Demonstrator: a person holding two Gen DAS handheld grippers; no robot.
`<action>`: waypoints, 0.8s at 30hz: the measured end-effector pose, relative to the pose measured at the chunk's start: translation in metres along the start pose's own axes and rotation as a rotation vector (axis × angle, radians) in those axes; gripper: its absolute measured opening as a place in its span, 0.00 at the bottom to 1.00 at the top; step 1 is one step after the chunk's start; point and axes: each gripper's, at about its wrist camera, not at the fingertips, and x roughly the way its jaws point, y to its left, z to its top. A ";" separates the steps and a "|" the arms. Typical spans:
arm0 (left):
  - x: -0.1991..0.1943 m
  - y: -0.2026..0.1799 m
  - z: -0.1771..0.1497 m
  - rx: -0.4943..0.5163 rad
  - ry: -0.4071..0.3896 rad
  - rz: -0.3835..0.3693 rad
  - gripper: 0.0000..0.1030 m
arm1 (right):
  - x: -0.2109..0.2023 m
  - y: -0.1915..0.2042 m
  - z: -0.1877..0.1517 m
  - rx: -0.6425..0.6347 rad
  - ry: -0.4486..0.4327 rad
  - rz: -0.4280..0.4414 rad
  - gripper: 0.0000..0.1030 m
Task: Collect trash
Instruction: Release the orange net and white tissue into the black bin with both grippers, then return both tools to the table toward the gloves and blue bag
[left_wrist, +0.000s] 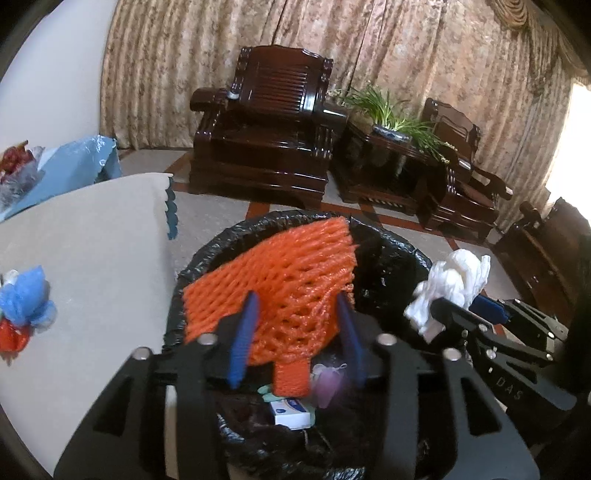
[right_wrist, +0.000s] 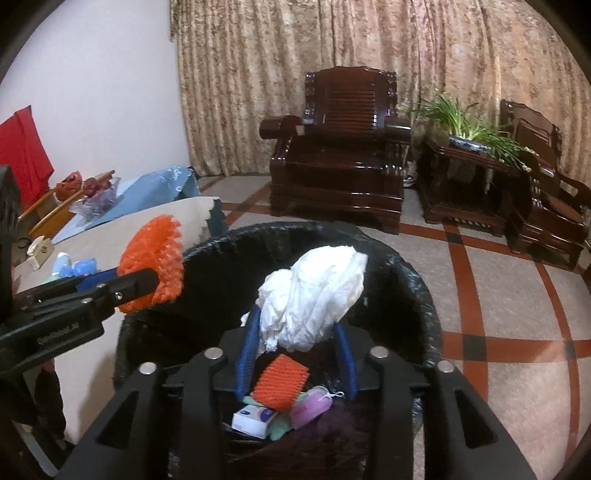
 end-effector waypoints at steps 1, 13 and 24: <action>0.001 0.001 -0.001 -0.003 0.003 -0.009 0.50 | 0.000 -0.002 -0.001 0.003 -0.001 -0.005 0.53; -0.023 0.026 -0.001 -0.056 -0.043 0.008 0.79 | -0.011 -0.002 -0.006 0.037 -0.019 -0.022 0.94; -0.090 0.098 -0.013 -0.094 -0.117 0.235 0.87 | -0.018 0.055 0.009 -0.023 -0.058 0.075 0.94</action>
